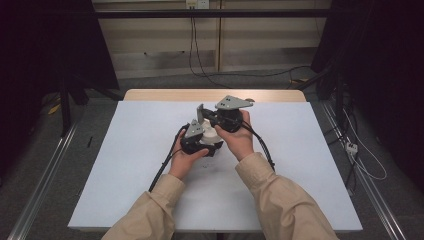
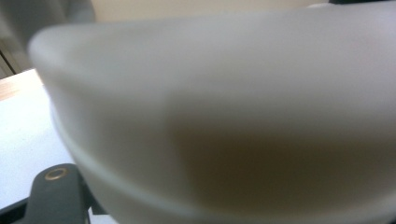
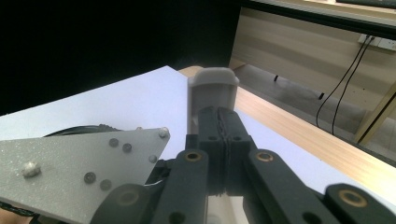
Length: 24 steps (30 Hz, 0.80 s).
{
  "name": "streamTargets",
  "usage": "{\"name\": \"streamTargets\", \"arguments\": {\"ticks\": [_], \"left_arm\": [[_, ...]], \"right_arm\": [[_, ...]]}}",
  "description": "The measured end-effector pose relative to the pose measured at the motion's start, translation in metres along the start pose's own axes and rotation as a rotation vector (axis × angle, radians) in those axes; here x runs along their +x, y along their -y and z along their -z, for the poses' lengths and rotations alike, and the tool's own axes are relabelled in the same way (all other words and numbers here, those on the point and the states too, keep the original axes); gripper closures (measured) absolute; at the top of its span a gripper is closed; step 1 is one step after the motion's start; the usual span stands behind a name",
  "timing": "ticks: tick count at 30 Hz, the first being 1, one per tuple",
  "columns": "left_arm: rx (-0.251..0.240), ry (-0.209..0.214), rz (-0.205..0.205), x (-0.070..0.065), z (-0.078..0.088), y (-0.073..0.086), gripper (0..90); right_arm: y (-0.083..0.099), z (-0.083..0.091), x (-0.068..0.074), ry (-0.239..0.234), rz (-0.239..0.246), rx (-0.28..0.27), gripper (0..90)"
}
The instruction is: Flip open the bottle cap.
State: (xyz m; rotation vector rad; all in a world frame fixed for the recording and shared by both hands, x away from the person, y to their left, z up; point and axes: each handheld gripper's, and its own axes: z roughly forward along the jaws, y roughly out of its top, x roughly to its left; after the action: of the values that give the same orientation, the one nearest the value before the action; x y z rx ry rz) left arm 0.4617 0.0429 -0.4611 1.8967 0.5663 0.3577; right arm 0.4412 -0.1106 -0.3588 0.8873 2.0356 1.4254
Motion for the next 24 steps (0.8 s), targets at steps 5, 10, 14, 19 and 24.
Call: {"name": "streamTargets", "arguments": {"ticks": [5, 10, 14, 19, 24], "left_arm": [[0.000, 0.001, 0.000, 0.000, 0.000, 0.000, 18.8], [0.001, 0.001, 0.000, 0.000, 0.000, 0.000, 18.8], [0.001, 0.001, 0.000, 0.000, 0.000, 0.000, 18.8], [0.000, -0.003, -0.003, -0.001, 0.000, 0.000, 18.8], [0.001, 0.003, 0.000, 0.000, 0.000, 0.000, 18.8]], "right_arm": [[-0.001, -0.002, -0.001, -0.005, 0.001, -0.001, 89.2], [0.002, -0.006, -0.002, -0.011, 0.004, 0.007, 89.2], [0.003, -0.009, -0.002, -0.014, -0.001, 0.002, 89.2], [0.006, -0.013, -0.003, -0.021, 0.001, 0.013, 89.1], [0.006, -0.016, 0.000, -0.026, 0.003, 0.004, 89.3]]}}
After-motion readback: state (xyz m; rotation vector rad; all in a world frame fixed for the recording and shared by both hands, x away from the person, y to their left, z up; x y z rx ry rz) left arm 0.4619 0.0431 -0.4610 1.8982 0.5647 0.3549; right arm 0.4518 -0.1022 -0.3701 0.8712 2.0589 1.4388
